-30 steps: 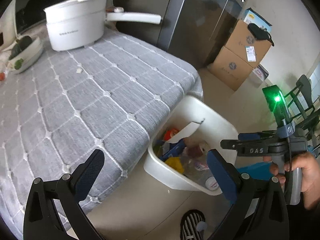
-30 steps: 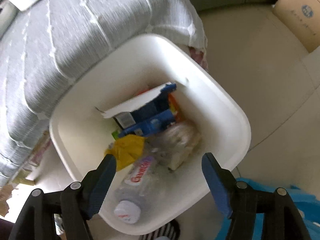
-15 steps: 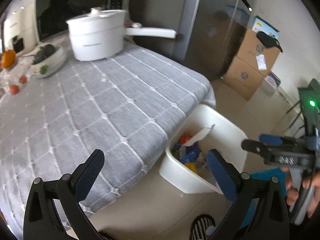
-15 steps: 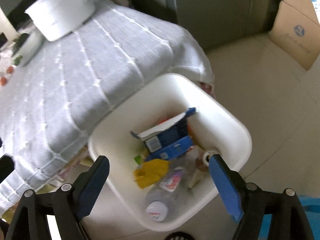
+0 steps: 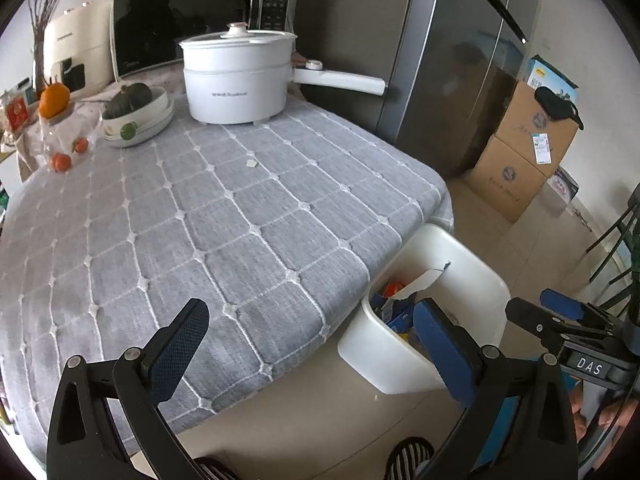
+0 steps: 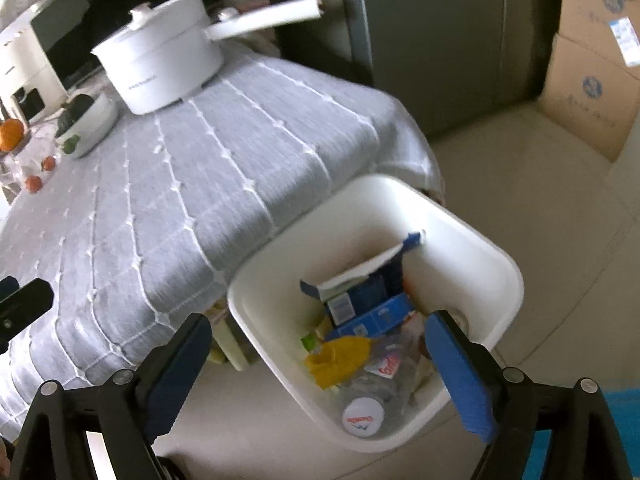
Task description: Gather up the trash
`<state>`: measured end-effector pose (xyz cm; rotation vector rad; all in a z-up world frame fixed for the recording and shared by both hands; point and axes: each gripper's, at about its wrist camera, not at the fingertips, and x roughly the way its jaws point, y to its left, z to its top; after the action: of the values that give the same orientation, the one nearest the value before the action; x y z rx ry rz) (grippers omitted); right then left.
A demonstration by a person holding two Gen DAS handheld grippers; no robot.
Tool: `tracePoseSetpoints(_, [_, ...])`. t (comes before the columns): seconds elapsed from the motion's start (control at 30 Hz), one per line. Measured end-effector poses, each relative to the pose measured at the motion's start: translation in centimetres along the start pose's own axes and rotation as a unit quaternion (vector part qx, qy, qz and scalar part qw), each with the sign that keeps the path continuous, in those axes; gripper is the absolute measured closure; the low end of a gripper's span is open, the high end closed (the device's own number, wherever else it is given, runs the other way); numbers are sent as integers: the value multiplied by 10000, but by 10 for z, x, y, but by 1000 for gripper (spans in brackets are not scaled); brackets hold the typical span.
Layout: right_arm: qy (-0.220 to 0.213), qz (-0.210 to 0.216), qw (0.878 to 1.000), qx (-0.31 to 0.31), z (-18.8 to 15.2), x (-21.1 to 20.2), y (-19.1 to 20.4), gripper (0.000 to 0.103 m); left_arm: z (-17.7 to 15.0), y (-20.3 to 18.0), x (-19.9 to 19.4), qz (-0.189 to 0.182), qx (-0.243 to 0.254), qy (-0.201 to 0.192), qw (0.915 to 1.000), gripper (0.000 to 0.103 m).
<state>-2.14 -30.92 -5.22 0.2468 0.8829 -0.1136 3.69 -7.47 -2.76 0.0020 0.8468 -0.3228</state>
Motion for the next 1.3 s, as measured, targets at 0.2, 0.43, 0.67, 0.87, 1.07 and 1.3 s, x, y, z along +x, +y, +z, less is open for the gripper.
tracePoseSetpoints(0.2, [-394, -171, 9991, -24, 2, -10, 3, 11, 1, 6, -11, -34, -248, -162, 9996, 0])
tracePoseSetpoints(0.43, [-702, -194, 9973, -2, 8, -18, 3, 9, 1, 10, -5, 253, -577, -47, 9980, 0])
tracePoseSetpoints(0.67, [-751, -187, 9969, -146, 9, -20, 12, 4, -2, 9, -3, 672, -536, 7, 9963, 0])
tracePoseSetpoints(0.87, [-809, -232, 9954, -450, 9, -20, 21, 0, -4, 12, -5, 745, -546, -8, 9957, 0])
tracePoseSetpoints(1.07, [-785, -228, 9942, -693, 6, -18, 34, 0, -8, 18, -10, 886, -573, -87, 9944, 0])
tracePoseSetpoints(1.3, [-808, -154, 9934, -798, 7, -16, 48, 0, -11, 26, -19, 1048, -635, -182, 9923, 0])
